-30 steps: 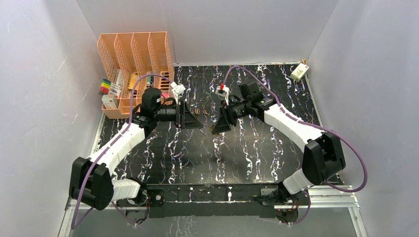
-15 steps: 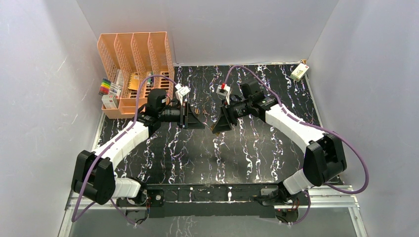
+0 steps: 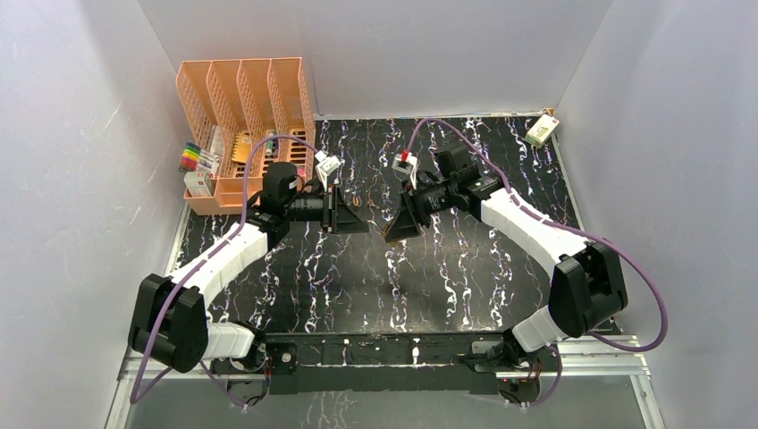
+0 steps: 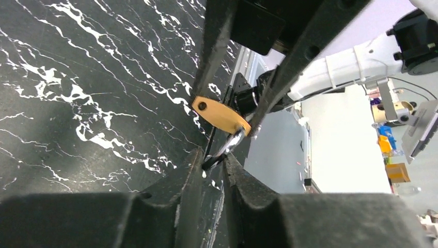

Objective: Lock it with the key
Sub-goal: Pick up the lock from the center of the board.

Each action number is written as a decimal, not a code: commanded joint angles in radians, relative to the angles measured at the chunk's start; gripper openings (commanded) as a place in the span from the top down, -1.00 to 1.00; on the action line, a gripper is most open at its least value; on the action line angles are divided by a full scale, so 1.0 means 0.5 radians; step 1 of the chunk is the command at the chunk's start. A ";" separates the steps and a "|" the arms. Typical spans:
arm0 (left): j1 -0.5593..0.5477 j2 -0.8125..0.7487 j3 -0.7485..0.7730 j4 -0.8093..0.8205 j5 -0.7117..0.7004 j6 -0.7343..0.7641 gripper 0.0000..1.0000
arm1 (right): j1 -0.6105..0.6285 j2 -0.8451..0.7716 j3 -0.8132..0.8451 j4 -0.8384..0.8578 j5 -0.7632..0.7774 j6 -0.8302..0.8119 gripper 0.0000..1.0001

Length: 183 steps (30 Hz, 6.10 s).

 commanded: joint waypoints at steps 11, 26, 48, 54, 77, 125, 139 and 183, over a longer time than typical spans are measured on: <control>-0.028 -0.265 -0.197 0.677 0.463 -0.224 1.00 | 0.009 -0.035 0.075 0.072 -0.156 -0.001 -0.15; -0.031 -0.525 -0.412 1.309 -0.132 -0.403 1.00 | 0.007 -0.296 -0.017 0.454 0.082 0.168 -0.93; -0.031 -0.356 -0.487 2.188 -0.554 -0.793 1.00 | 0.008 -0.811 -1.027 2.634 0.364 0.459 -0.93; -0.030 -0.351 -0.492 2.238 -0.554 -0.810 1.00 | 0.010 -0.712 -0.988 2.743 0.317 0.529 -0.81; -0.030 -0.232 -0.566 2.441 -0.364 -0.864 1.00 | 0.010 -0.429 -0.740 2.759 0.043 0.689 1.00; 0.046 -0.308 -0.096 0.795 0.060 -0.200 0.05 | 0.004 -0.238 0.260 0.311 -0.270 -0.298 1.00; 0.047 -0.265 -0.072 0.830 0.161 -0.212 1.00 | 0.003 -0.183 0.297 0.228 -0.287 -0.315 1.00; 0.047 -0.484 -0.263 1.913 -0.380 -0.650 1.00 | -0.131 -0.322 -0.430 2.954 -0.189 1.193 -0.32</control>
